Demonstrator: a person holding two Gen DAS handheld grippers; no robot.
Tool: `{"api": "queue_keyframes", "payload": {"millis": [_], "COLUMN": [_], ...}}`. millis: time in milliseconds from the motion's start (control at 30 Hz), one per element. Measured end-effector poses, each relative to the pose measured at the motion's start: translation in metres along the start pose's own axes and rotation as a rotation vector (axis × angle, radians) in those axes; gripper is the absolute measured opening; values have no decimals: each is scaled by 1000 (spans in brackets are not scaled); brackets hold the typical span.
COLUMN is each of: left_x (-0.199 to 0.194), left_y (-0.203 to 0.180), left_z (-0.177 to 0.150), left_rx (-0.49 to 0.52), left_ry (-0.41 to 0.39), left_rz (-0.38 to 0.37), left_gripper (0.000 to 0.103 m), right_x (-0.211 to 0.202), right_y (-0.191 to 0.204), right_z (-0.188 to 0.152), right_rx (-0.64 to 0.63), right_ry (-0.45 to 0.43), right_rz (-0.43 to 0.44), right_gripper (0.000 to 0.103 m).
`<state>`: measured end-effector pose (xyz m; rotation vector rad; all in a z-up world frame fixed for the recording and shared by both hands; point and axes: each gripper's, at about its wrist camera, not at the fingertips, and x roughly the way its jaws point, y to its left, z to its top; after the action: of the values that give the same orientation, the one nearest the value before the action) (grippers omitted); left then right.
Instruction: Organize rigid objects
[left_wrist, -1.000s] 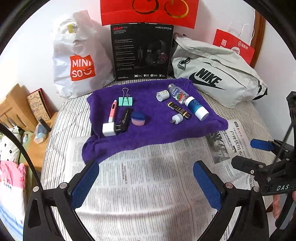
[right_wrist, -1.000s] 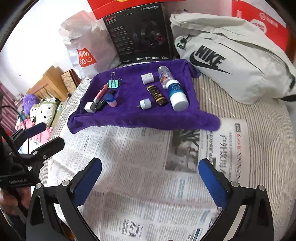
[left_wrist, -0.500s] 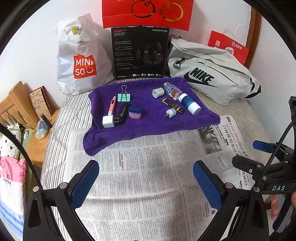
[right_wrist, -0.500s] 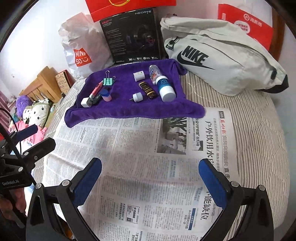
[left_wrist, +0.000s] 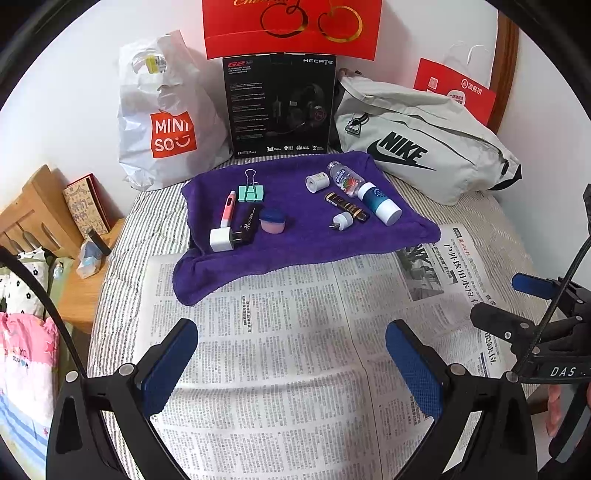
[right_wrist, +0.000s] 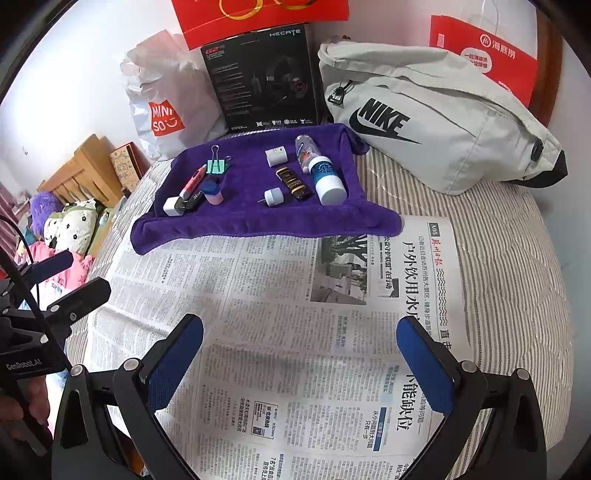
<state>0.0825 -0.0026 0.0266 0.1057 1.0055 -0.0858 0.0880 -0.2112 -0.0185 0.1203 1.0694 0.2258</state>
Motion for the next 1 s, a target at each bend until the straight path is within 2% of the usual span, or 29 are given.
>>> {"api": "queue_keyframes", "payload": {"millis": [1000], "left_x": [0], "left_y": [2], "left_z": [-2], "left_rx": [-5], "left_ry": [14], "left_rz": [15], "left_gripper": [103], "right_x": [-10], "right_y": [0], "right_z": [0], "right_rx": [-16], "right_ry": [-17], "right_rz": [-17], "right_gripper": [103]}}
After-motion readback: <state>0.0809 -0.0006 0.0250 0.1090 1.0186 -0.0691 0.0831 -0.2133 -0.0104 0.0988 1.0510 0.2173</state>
